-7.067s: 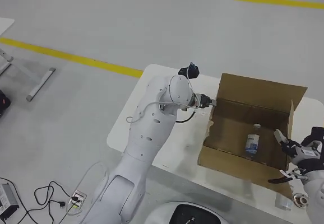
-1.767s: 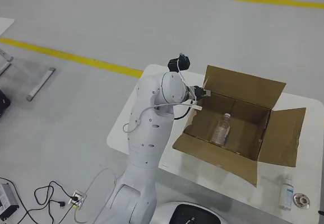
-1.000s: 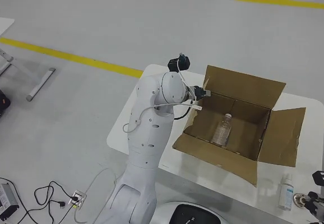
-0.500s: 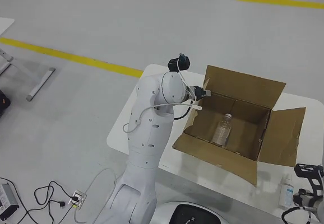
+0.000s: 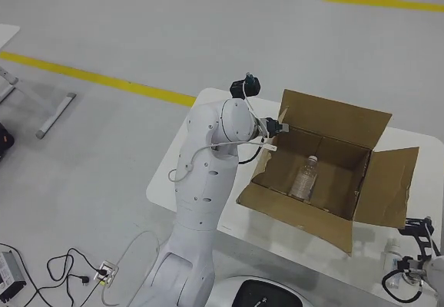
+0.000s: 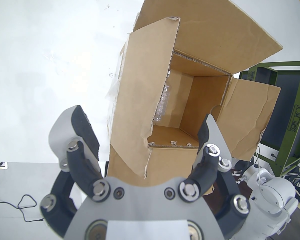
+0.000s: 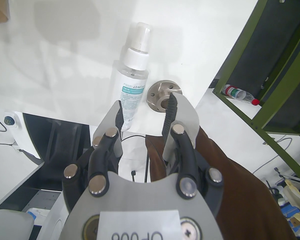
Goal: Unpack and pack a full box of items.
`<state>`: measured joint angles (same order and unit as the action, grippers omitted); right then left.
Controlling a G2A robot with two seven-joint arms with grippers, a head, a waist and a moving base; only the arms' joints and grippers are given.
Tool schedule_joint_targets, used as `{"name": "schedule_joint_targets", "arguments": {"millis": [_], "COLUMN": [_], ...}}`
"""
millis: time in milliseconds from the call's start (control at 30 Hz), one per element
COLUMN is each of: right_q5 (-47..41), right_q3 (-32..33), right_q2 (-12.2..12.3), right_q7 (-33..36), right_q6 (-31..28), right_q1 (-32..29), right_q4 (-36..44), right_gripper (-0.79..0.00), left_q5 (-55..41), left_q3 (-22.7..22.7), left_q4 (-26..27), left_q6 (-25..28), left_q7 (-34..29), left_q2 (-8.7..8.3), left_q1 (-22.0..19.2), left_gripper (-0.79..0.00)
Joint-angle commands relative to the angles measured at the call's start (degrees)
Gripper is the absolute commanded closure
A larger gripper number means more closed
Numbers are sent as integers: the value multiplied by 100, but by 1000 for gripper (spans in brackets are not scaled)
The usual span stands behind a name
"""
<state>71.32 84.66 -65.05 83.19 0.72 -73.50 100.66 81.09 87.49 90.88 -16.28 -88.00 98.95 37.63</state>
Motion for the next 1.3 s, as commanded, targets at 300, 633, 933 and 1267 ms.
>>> {"name": "schedule_joint_targets", "arguments": {"millis": [300, 633, 933, 1267], "right_q5": [57, -16, -42, -171], "right_q3": [-367, -532, -595, -523], "right_q2": [-38, -77, -91, -92], "right_q7": [-87, -245, -315, -334], "right_q6": [51, 309, 381, 435], "right_q1": [195, 187, 182, 207], "right_q4": [-428, -666, -795, -839], "right_gripper": [-372, -480, -379, 0], "left_q5": [0, 0, 0, 0], "left_q3": [0, 0, 0, 0], "left_q4": [0, 0, 0, 0], "left_q6": [0, 0, 0, 0], "left_q7": [0, 0, 0, 0], "left_q2": [0, 0, 0, 0], "left_q1": [0, 0, 0, 0], "left_gripper": [-785, -785, -785, -785]}}
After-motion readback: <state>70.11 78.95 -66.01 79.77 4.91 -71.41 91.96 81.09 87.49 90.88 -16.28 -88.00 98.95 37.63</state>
